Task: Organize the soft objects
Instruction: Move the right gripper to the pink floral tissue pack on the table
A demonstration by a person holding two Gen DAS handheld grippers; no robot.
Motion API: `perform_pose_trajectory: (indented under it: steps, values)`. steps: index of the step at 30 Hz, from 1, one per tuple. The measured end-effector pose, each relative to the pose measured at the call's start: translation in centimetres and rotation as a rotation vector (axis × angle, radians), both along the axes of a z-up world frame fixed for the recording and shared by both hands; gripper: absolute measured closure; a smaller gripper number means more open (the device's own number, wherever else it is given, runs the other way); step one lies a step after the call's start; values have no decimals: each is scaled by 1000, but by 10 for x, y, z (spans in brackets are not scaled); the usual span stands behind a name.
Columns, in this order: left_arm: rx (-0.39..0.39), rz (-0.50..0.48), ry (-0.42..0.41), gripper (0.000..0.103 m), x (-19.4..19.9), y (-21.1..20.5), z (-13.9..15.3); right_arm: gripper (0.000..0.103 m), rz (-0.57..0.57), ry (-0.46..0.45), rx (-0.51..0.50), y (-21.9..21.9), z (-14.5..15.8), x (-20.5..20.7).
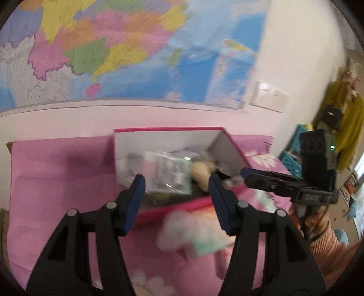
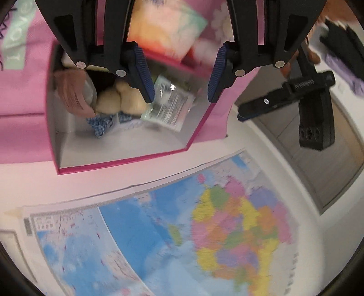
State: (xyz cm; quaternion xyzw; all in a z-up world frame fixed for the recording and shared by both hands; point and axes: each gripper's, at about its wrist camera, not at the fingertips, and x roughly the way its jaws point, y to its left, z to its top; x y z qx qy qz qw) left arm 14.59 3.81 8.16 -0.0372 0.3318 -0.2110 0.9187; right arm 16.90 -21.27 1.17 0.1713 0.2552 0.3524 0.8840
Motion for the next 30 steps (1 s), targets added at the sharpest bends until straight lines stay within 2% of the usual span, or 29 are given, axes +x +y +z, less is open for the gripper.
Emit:
perform_pose_trajectory:
  steps: [3,8,15,19,23,30]
  values:
    - [-32,-52,-9,41,-35,-1,-5,53,30,-28,-32,-6,-4,-27]
    - [-10,-82,33,41,-70,-15,-29,53,60,20,-66,-18,-32,-54]
    - [-12,-90,161,41,-87,-37,-78,53,53,116,-91,-22,-73,-66]
    - [26,-72,212,41,-95,-52,-102,53,56,159,-114,-16,-91,-66]
    - [44,-70,239,41,-104,-61,-116,53,68,185,-134,-13,-106,-67]
    - [46,-92,272,41,-113,-72,-127,53,66,201,-132,-12,-112,-60]
